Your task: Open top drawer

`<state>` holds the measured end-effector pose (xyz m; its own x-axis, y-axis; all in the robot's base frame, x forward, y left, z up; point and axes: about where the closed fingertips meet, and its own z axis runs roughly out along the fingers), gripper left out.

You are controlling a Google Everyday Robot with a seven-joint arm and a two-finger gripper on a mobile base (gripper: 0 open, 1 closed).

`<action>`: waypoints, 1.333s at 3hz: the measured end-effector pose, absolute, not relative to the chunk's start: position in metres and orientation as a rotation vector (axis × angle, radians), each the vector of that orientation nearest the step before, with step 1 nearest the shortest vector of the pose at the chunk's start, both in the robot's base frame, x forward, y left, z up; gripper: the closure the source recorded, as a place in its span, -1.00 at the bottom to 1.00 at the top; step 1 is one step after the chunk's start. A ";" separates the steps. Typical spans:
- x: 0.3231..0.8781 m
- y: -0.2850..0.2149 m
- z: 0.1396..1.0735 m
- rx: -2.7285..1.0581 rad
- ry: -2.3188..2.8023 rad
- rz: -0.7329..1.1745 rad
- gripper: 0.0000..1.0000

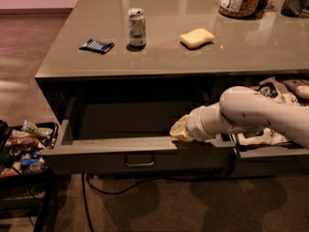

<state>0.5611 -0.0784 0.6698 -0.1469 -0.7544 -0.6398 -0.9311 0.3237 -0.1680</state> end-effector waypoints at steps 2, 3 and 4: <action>0.521 -0.072 0.680 -1.444 1.936 0.337 1.00; 0.522 -0.072 0.681 -1.438 1.937 0.327 1.00; 0.532 -0.069 0.685 -1.445 1.921 0.315 1.00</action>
Offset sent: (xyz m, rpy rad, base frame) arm -0.0326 0.0004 0.0232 -0.0174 -0.1268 -0.1387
